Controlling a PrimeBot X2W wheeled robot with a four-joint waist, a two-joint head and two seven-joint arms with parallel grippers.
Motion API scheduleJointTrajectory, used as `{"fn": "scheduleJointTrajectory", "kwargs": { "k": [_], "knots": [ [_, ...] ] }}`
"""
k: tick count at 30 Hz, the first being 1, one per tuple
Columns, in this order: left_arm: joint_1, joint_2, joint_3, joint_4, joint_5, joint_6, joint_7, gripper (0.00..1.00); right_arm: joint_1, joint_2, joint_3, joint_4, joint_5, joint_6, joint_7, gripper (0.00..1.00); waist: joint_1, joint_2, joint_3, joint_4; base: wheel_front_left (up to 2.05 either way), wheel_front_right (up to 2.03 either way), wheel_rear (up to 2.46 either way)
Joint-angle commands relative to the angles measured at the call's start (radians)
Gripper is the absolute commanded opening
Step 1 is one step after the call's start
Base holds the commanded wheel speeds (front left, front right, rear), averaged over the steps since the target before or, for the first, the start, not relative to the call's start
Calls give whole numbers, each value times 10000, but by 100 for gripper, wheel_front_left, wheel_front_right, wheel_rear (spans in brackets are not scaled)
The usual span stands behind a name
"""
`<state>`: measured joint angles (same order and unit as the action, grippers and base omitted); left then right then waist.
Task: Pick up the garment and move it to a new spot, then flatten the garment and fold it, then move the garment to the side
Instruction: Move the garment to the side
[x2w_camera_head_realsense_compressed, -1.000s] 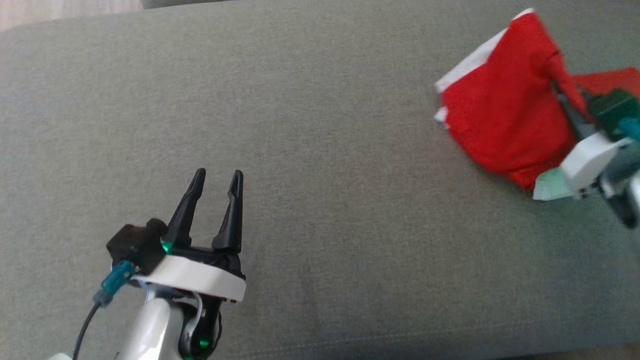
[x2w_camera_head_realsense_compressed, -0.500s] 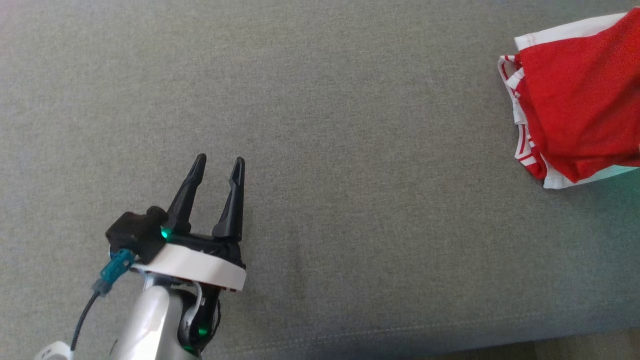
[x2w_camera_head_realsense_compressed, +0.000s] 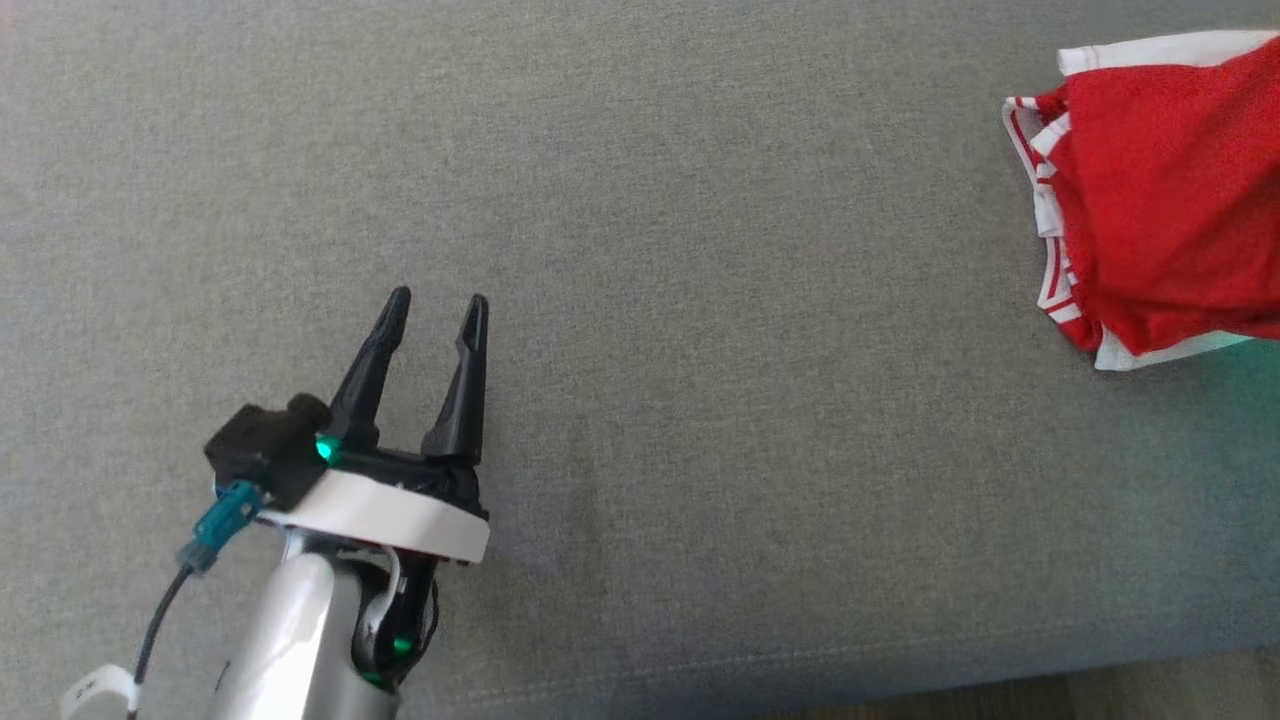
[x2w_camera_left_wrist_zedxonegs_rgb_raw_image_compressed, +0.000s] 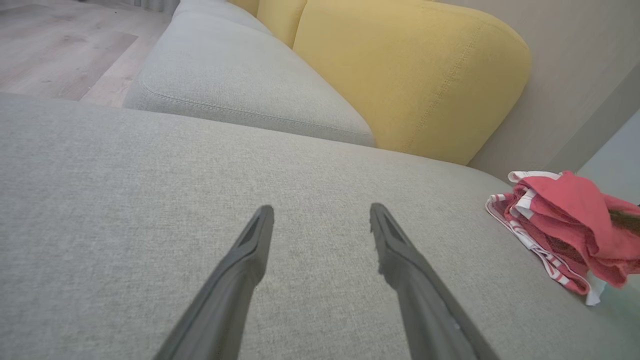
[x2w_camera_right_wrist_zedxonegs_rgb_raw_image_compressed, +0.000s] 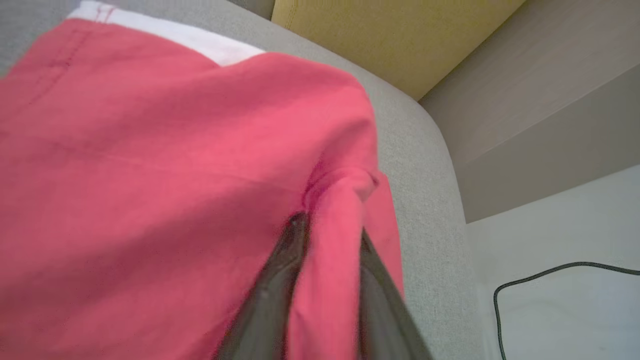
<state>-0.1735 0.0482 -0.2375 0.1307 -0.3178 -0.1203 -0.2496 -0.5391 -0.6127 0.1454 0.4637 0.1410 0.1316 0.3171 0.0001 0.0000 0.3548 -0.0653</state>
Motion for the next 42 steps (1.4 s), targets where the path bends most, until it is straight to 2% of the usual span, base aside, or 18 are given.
{"fn": "scheduleJointTrajectory", "kwargs": {
  "k": [1,10,15,24,34,38,42],
  "knots": [
    [-330,20,424,-276,109,-39,-122,100,160,-189,-123,-457,14,-9,16,100,-1,0,-15,4,0,0,0],
    [-366,20,379,-260,185,-62,-122,100,67,-65,-303,-1355,-211,-9,495,100,-1,0,-201,41,0,0,0],
    [-300,20,347,-248,87,-44,-122,100,-179,369,-208,-2211,-404,-9,323,100,-1,0,-578,108,0,0,0],
    [62,20,472,-490,-245,240,-122,100,237,2238,-200,-3305,-123,-9,-1081,100,-1,0,-1689,372,0,0,0],
    [507,20,970,-814,-434,581,-122,100,2356,4752,-543,-3459,-25,-9,-3400,100,-1,0,-2715,741,0,0,0],
    [878,20,1005,-733,-233,623,-122,100,3294,5311,-736,-3319,-277,-9,-4341,100,-1,0,-3070,805,0,0,0],
    [1279,20,1005,-740,27,766,-122,100,4134,5548,-926,-3251,-665,-9,-5094,100,-1,0,-3336,828,0,0,0]
  ]
}}
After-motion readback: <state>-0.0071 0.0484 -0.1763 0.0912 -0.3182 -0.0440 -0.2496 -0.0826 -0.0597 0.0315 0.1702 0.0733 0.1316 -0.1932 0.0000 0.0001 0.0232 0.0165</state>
